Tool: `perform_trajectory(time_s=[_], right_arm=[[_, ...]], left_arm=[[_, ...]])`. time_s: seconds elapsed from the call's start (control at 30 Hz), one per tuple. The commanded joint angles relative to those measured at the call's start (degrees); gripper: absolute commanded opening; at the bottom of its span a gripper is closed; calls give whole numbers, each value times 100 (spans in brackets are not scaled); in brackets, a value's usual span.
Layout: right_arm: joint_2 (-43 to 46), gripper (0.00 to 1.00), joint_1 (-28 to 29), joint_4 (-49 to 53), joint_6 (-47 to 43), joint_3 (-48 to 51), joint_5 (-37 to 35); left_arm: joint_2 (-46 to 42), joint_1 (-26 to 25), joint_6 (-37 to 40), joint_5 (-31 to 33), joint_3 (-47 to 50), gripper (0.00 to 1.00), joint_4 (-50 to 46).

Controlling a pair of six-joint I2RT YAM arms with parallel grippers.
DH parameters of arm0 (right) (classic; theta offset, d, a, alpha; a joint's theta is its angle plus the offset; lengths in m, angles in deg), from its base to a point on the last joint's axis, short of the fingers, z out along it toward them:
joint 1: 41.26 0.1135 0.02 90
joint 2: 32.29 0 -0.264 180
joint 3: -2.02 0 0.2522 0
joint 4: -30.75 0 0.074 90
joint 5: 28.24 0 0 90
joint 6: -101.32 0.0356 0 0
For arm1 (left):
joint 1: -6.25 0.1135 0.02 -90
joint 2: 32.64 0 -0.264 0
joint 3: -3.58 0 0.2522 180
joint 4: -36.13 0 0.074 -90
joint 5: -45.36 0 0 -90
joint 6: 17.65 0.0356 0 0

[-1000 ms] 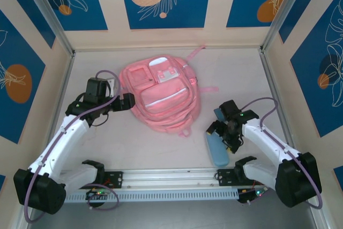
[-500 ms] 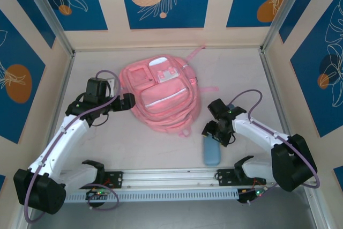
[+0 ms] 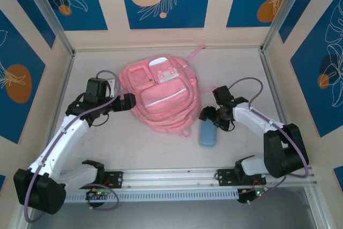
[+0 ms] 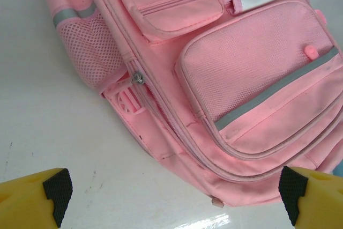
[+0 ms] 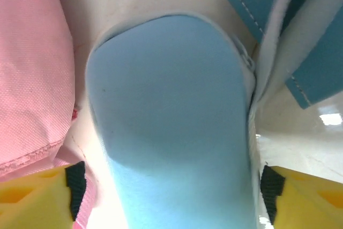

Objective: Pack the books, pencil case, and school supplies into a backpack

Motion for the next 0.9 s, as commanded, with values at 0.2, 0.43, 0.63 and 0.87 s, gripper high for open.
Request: perform_trajectory(time_s=[0.2, 0.43, 0.63, 0.87], right_arm=[[489, 99, 590, 1326, 73, 25, -851], [192, 99, 1332, 1151, 351, 72, -776], [-413, 99, 1569, 895, 440, 57, -813], [-545, 69, 1519, 961, 510, -2, -1080]], left_arm=[[129, -97, -54, -261, -35, 100, 54], [363, -317, 41, -241, -238, 100, 1], [778, -830, 231, 103, -606, 100, -155], [1700, -1694, 731, 617, -1350, 99, -437]])
